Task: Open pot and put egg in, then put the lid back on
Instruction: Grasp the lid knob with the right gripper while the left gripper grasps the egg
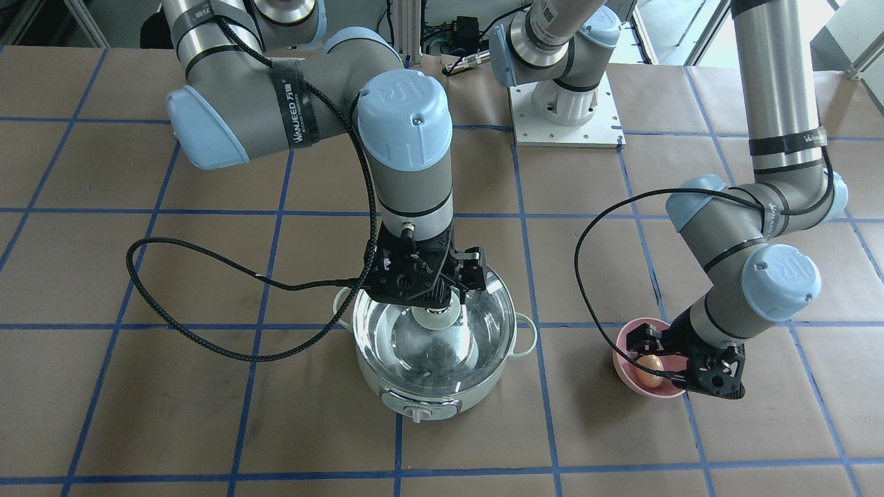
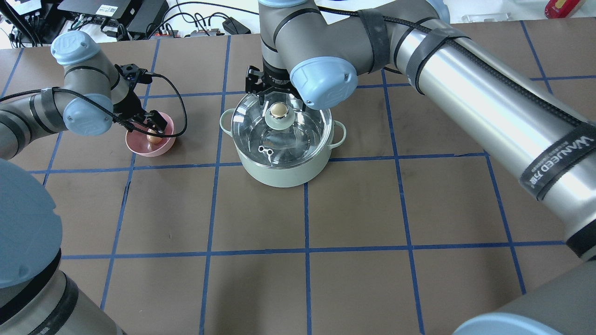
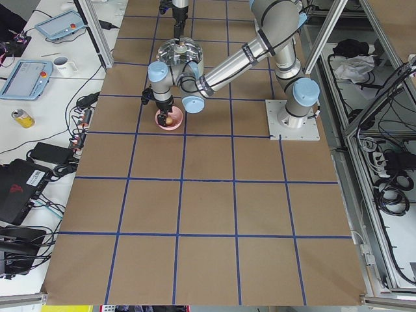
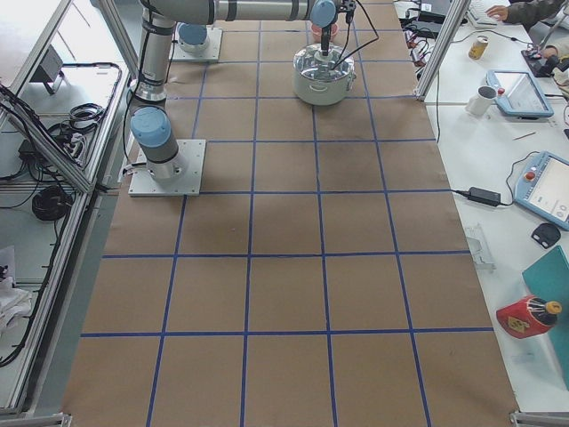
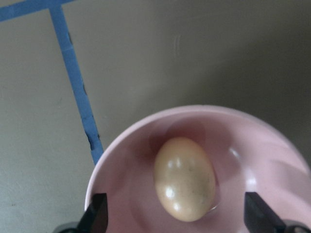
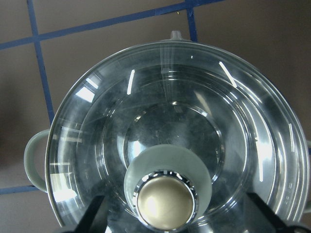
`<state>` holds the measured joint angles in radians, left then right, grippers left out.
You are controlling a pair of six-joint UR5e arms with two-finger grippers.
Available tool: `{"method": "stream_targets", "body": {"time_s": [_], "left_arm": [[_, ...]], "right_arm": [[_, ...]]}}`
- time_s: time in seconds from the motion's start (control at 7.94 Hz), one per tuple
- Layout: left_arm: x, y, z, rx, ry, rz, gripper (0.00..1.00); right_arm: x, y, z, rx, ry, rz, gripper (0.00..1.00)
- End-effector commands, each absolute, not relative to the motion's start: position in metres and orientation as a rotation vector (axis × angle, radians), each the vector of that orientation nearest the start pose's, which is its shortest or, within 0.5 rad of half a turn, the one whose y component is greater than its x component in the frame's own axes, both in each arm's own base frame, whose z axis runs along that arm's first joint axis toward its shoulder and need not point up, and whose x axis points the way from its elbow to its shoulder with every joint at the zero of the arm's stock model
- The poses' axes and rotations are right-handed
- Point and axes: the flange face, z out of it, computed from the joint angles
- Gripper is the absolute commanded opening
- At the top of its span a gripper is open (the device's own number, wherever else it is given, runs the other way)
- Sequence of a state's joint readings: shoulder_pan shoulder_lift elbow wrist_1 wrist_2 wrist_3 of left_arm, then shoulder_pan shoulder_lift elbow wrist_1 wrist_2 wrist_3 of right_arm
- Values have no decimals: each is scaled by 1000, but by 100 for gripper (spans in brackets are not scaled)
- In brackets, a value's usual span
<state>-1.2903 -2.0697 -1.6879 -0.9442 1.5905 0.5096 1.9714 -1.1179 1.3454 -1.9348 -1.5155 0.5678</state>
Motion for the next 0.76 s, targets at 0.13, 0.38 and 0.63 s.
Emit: {"method": "stream_targets", "body": {"time_s": [0.13, 0.38, 0.63], "left_arm": [[47, -635, 204, 274, 3101, 7, 100], [45, -633, 201, 204, 3124, 19, 100], [44, -633, 199, 202, 3128, 25, 100]], "right_arm": [[402, -572, 347, 215, 3033, -92, 95], [403, -571, 345, 209, 3029, -72, 76], [404, -569, 345, 206, 3022, -53, 59]]}}
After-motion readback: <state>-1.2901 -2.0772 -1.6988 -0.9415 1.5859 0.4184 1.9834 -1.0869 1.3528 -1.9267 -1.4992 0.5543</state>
